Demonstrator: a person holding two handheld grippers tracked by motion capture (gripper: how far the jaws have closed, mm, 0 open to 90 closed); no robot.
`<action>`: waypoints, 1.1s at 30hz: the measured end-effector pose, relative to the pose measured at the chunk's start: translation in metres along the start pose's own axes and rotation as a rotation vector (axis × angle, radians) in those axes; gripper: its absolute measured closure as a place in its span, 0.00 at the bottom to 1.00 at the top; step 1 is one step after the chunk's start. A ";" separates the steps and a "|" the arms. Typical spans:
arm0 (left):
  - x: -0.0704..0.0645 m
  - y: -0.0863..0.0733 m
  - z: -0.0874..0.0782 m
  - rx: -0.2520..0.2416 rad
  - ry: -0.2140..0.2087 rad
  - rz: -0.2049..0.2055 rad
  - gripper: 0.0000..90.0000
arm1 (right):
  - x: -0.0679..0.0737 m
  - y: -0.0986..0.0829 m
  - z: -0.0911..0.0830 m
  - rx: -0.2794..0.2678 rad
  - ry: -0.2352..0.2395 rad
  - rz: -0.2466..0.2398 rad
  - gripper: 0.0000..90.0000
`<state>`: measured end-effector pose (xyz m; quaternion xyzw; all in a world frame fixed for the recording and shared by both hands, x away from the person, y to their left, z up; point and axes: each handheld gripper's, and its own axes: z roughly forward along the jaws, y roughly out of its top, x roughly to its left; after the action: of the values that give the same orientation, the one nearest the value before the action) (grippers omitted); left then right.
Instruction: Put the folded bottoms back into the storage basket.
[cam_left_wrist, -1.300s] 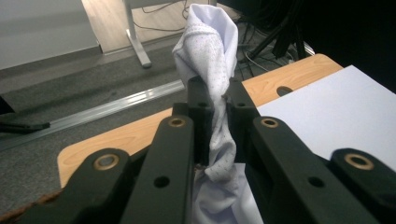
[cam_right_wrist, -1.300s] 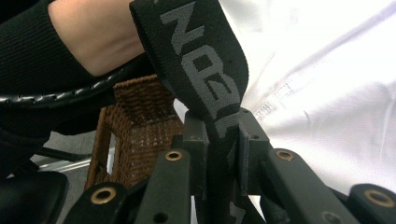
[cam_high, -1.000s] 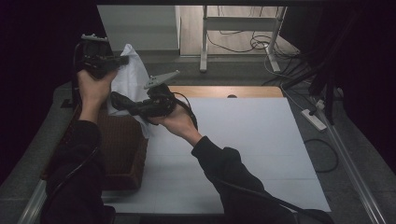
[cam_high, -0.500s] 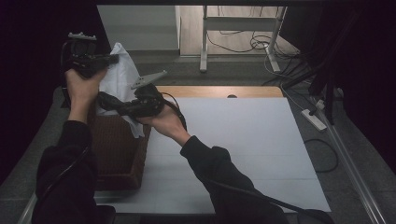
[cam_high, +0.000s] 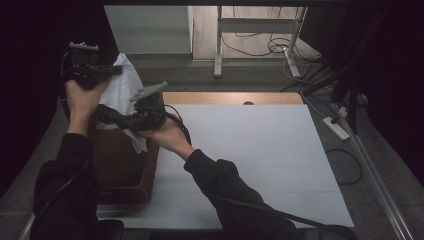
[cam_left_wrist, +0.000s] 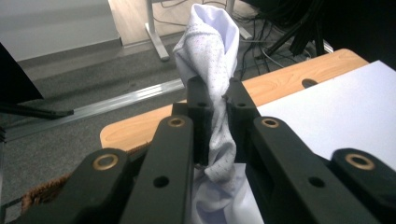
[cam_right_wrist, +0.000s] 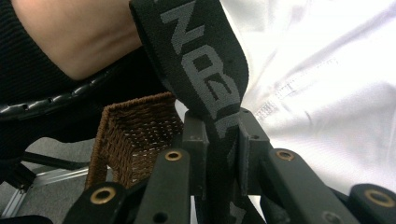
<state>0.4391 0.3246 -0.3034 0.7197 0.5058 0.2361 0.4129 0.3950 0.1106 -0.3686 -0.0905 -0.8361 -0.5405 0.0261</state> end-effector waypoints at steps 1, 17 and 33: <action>0.001 -0.001 0.001 0.006 -0.001 0.001 0.92 | 0.000 -0.001 0.002 0.002 0.000 0.001 0.86; 0.014 -0.032 0.020 0.076 -0.022 -0.012 0.91 | 0.001 -0.024 0.032 0.045 0.007 0.034 0.86; 0.021 -0.064 0.040 0.119 -0.038 -0.014 0.91 | 0.001 -0.052 0.057 0.103 -0.007 0.057 0.85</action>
<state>0.4438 0.3394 -0.3803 0.7439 0.5161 0.1891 0.3803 0.3873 0.1418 -0.4388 -0.1148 -0.8600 -0.4954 0.0430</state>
